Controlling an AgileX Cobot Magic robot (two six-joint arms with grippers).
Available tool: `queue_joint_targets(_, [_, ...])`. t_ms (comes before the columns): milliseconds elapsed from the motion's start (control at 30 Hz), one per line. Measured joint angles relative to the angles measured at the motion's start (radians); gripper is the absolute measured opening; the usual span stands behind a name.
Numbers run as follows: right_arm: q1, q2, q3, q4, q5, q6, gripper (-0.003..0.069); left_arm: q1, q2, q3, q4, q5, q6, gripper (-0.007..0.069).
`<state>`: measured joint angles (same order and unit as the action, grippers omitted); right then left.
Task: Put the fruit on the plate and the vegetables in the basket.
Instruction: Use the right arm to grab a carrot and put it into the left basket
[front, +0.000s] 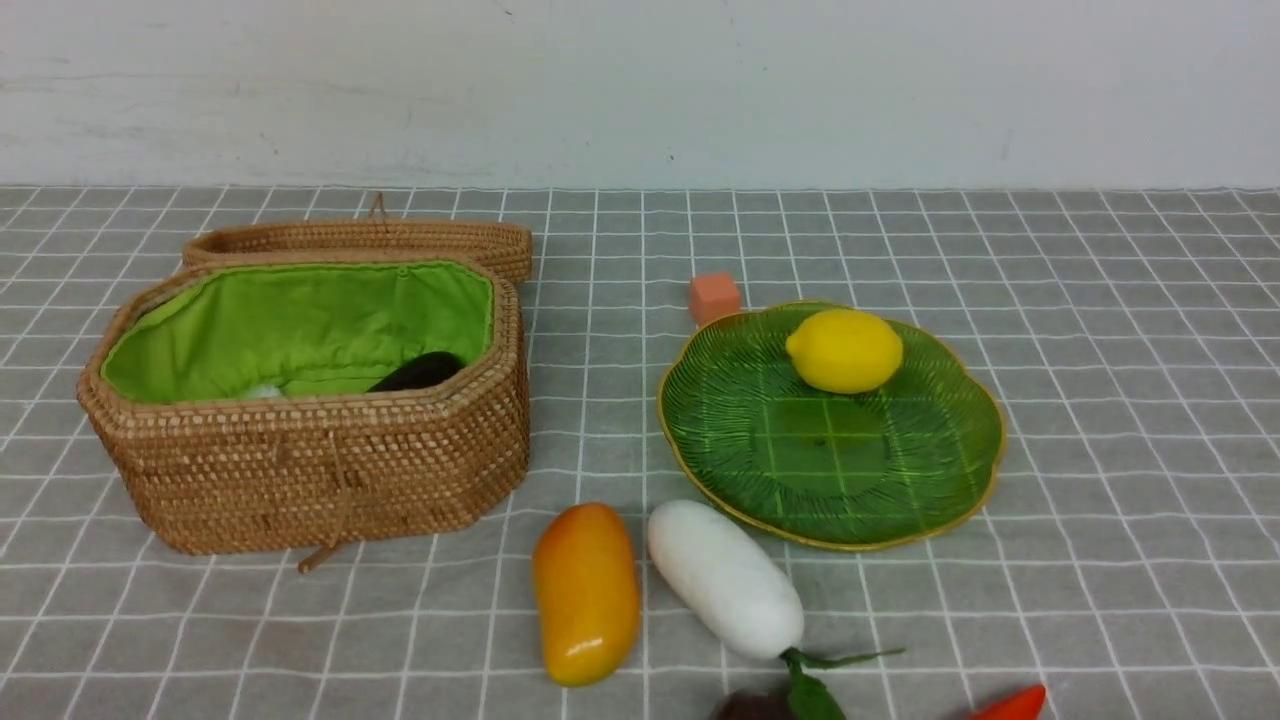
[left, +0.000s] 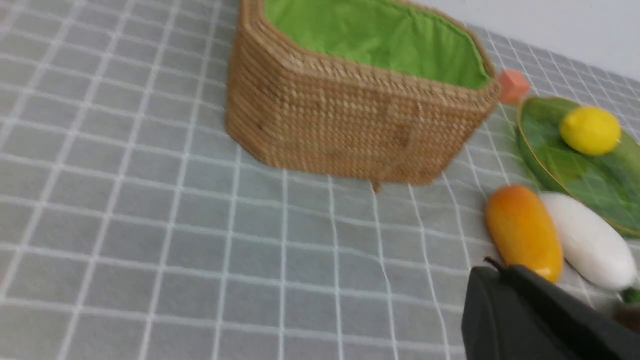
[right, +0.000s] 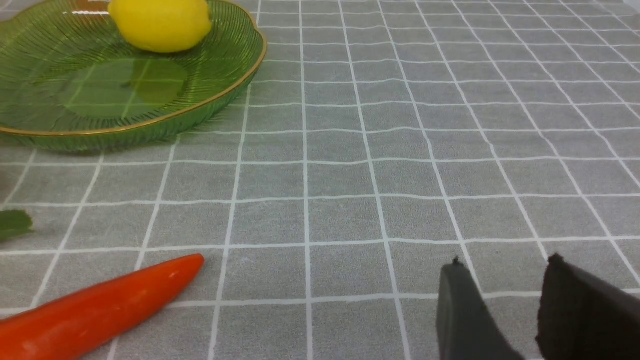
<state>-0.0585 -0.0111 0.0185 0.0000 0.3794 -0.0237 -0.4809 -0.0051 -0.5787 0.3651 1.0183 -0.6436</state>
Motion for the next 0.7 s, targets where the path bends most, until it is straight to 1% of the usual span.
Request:
queue_joint_targets(33, [0.0,0.0,0.0,0.0,0.0,0.0,0.0241,0.004,0.0,0.005,0.009,-0.015,0.0,-0.0013])
queue_joint_targets(100, [0.0,0.0,0.0,0.0,0.0,0.0,0.0241,0.049,-0.001,0.061,0.057,-0.146,0.0,-0.0013])
queue_joint_targets(133, [0.0,0.0,0.0,0.0,0.0,0.0,0.0241,0.058,-0.001,0.072,0.062,-0.159,0.0,-0.0013])
queue_joint_targets(167, [0.0,0.0,0.0,0.0,0.0,0.0,0.0241,0.092,-0.001,0.116,0.071,-0.267,0.001,-0.0013])
queue_joint_targets(200, [0.0,0.0,0.0,0.0,0.0,0.0,0.0241,0.107,-0.001,0.129,0.072,-0.295,0.004,-0.0013])
queue_joint_targets(233, [0.0,0.0,0.0,0.0,0.0,0.0,0.0241,0.144,-0.001,0.184,0.067,-0.41,0.025,-0.0013])
queue_joint_targets(267, [0.0,0.0,0.0,0.0,0.0,0.0,0.0241,0.155,-0.001,0.191,0.065,-0.438,0.035,-0.0013])
queue_joint_targets(300, [0.0,0.0,0.0,0.0,0.0,0.0,0.0241,0.178,-0.001,0.226,0.053,-0.491,0.057,-0.0013])
queue_joint_targets(333, [0.0,0.0,0.0,0.0,0.0,0.0,0.0241,0.226,-0.001,0.282,0.024,-0.577,0.108,-0.0013])
queue_joint_targets(367, [0.0,0.0,0.0,0.0,0.0,0.0,0.0241,0.232,-0.001,0.282,0.019,-0.6,0.124,-0.0013])
queue_joint_targets(400, [0.0,0.0,0.0,0.0,0.0,0.0,0.0241,0.283,-0.001,0.343,-0.031,-0.683,0.186,-0.0013])
queue_joint_targets(500, [0.0,0.0,0.0,0.0,0.0,0.0,0.0241,0.372,-0.001,0.433,-0.132,-0.791,0.273,-0.0013])
queue_joint_targets(533, [0.0,0.0,0.0,0.0,0.0,0.0,0.0241,0.397,-0.002,0.46,-0.164,-0.805,0.284,-0.0013])
queue_joint_targets(600, [0.0,0.0,0.0,0.0,0.0,0.0,0.0241,0.435,-0.002,0.511,-0.211,-0.816,0.3,-0.0013])
queue_joint_targets(700, [0.0,0.0,0.0,0.0,0.0,0.0,0.0241,0.454,-0.002,0.581,-0.243,-0.8,0.3,-0.0013])
